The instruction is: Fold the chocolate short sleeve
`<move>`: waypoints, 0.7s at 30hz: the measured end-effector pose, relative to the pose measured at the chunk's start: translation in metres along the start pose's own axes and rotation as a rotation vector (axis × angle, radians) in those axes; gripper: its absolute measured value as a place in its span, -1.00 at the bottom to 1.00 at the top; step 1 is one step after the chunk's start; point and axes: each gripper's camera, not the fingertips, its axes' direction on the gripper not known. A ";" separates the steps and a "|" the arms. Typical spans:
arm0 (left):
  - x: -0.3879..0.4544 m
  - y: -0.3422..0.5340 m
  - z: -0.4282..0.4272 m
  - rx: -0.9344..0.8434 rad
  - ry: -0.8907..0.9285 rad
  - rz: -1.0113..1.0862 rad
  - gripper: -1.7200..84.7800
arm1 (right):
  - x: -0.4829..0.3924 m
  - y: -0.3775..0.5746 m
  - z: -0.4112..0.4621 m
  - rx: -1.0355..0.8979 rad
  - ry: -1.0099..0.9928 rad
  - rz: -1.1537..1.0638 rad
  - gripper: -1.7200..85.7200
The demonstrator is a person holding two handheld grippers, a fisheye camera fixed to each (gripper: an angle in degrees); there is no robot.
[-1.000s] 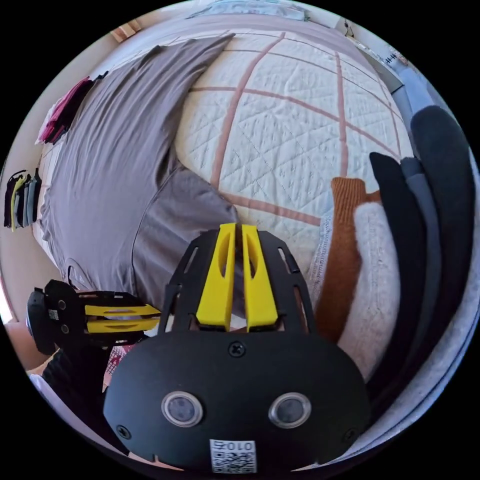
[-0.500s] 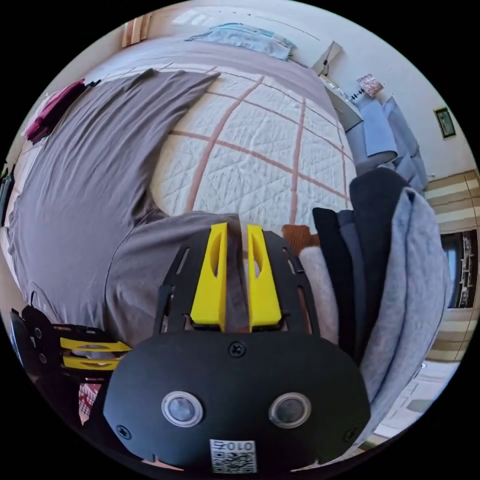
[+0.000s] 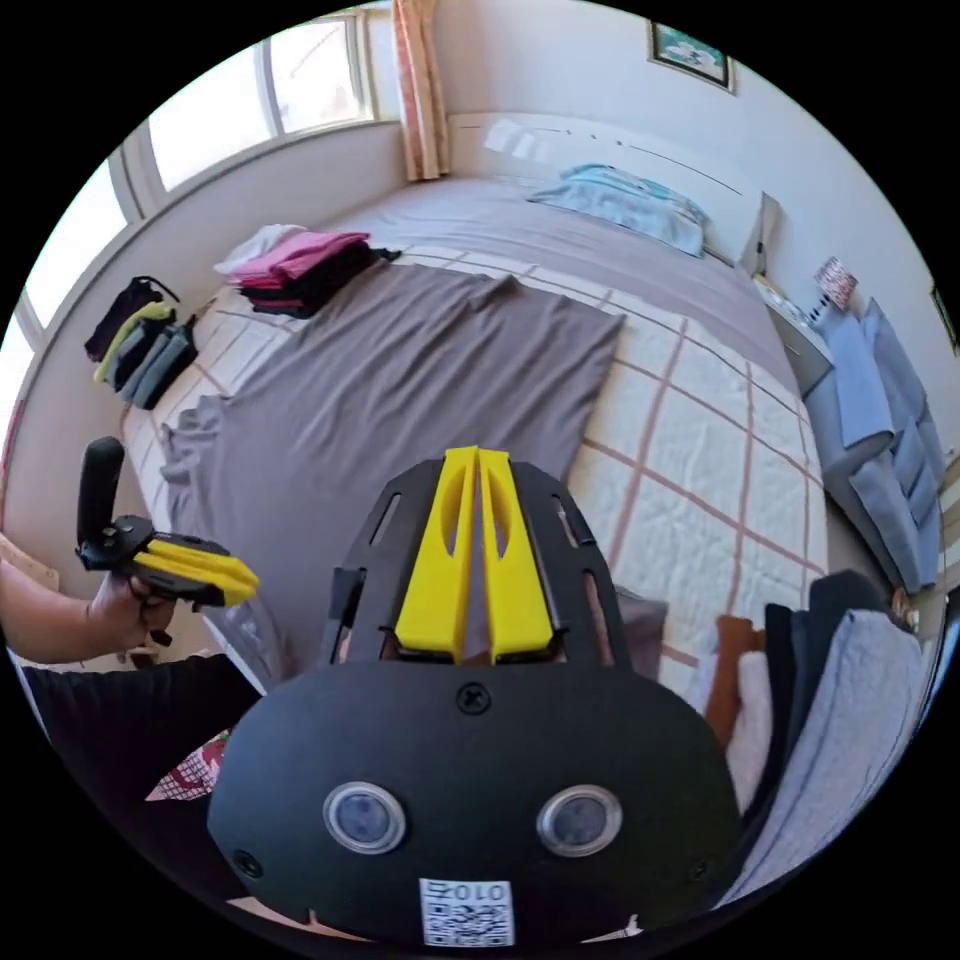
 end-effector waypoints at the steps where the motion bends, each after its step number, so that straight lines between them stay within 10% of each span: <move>1: -0.023 0.010 -0.050 0.044 -0.096 -0.077 -0.85 | -0.012 -0.007 0.006 0.006 -0.043 -0.017 -0.88; 7: -0.118 0.058 -0.285 0.213 -0.538 -0.514 -0.82 | -0.156 -0.072 0.065 0.010 -0.356 -0.285 -0.81; 21: -0.176 0.029 -0.397 0.402 -0.306 -0.961 -0.93 | -0.359 -0.194 0.213 -0.216 -0.285 -0.741 -0.79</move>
